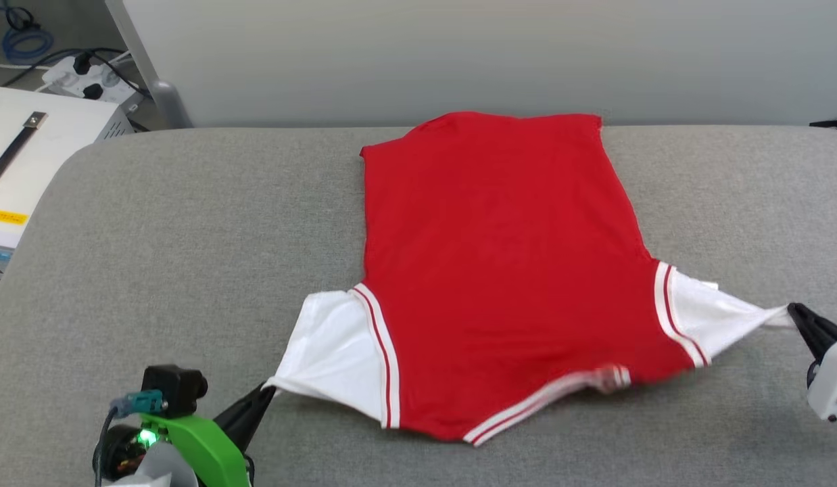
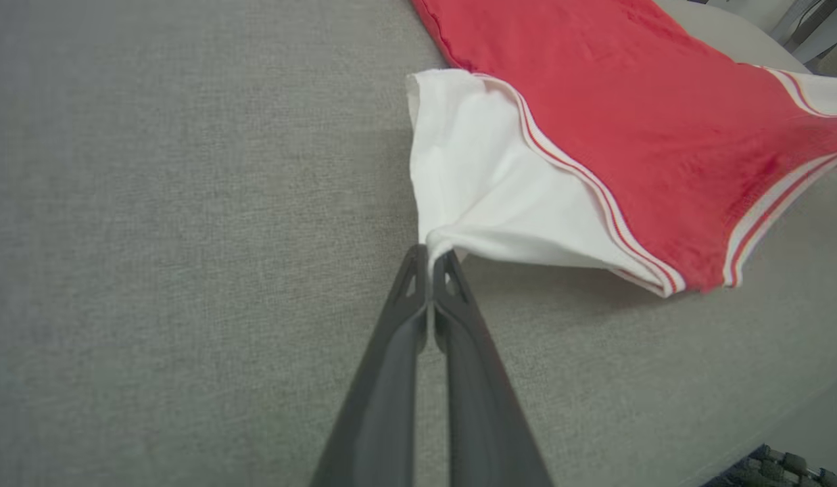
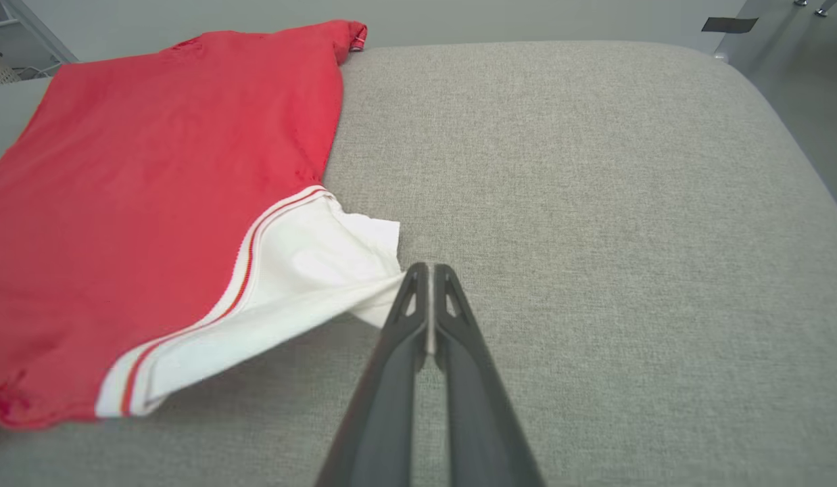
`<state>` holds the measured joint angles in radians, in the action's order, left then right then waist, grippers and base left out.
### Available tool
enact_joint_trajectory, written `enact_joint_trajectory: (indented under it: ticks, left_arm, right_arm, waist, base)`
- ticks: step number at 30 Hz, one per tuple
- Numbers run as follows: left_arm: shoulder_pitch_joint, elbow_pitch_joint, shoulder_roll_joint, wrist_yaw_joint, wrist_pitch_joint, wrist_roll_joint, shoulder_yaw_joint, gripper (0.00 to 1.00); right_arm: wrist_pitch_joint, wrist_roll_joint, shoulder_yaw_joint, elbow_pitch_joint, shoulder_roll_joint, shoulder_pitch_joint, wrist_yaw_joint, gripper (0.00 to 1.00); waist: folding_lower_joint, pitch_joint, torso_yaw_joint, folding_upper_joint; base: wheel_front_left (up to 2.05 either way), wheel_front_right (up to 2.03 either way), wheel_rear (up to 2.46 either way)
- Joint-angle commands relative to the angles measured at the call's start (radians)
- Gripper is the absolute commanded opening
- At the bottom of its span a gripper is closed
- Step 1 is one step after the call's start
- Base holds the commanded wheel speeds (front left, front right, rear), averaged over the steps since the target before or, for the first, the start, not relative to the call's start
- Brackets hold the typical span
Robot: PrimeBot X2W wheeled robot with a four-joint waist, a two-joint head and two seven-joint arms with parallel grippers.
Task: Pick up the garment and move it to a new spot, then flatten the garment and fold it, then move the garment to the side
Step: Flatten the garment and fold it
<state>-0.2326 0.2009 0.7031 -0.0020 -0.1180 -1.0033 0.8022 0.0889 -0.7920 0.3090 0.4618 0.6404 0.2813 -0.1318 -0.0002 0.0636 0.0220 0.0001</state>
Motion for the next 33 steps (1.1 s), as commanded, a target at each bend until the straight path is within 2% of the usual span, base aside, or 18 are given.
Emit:
enact_joint_trajectory:
  ticks: [1, 11, 17, 28, 29, 30, 31, 33]
  left_arm:
    - [0.03, -0.008, 0.015, 0.009, 0.007, -0.018, 0.002, 0.0]
    - [0.141, -0.06, 0.079, 0.035, 0.063, -0.069, 0.025, 0.0]
    - [0.18, -0.103, 0.123, 0.041, 0.108, -0.099, 0.033, 0.0]
    - [0.174, -0.162, 0.12, 0.043, 0.165, -0.107, 0.059, 0.0]
    - [0.172, -0.167, 0.122, 0.043, 0.169, -0.107, 0.059, 0.0]
    - [0.168, -0.172, 0.123, 0.043, 0.172, -0.105, 0.059, 0.0]
    - [0.161, -0.18, 0.126, 0.044, 0.177, -0.102, 0.059, 0.0]
    - [0.148, -0.2, 0.13, 0.048, 0.182, -0.099, 0.054, 0.0]
  right_arm:
    - [0.01, -0.012, -0.011, -0.018, 0.01, -0.034, 0.001, 0.0]
    - [0.145, -0.036, -0.094, -0.151, 0.025, -0.243, 0.001, 0.0]
    - [0.299, -0.057, -0.156, -0.224, 0.013, -0.368, 0.001, 0.0]
    - [0.476, 0.027, -0.293, -0.354, -0.056, -0.452, 0.001, 0.0]
    - [0.486, 0.039, -0.305, -0.369, -0.062, -0.449, 0.001, 0.3]
    - [0.489, 0.049, -0.316, -0.381, -0.066, -0.446, 0.001, 0.96]
    - [0.499, 0.055, -0.33, -0.392, -0.073, -0.442, 0.001, 1.0]
    - [0.52, 0.062, -0.349, -0.416, -0.081, -0.429, 0.001, 1.0]
  waist:
    - [0.0002, -0.026, -0.003, -0.0001]
    - [0.0002, -0.081, 0.0, -0.0001]
    - [0.0002, -0.086, -0.003, -0.0001]
    - [0.0002, -0.076, -0.004, -0.0001]
    - [0.0002, -0.071, -0.002, -0.0001]
    - [0.0002, -0.067, 0.0, -0.0001]
    - [0.0002, -0.06, 0.005, -0.0001]
    - [0.0002, -0.05, 0.013, -0.0001]
  base:
    - [0.0, 0.0, 0.0]
    - [0.0, 0.0, 0.0]
    - [0.0, 0.0, 0.0]
    - [0.0, 0.0, 0.0]
    - [0.0, 0.0, 0.0]
    - [0.0, 0.0, 0.0]
    - [0.0, 0.0, 0.0]
    - [0.0, 0.0, 0.0]
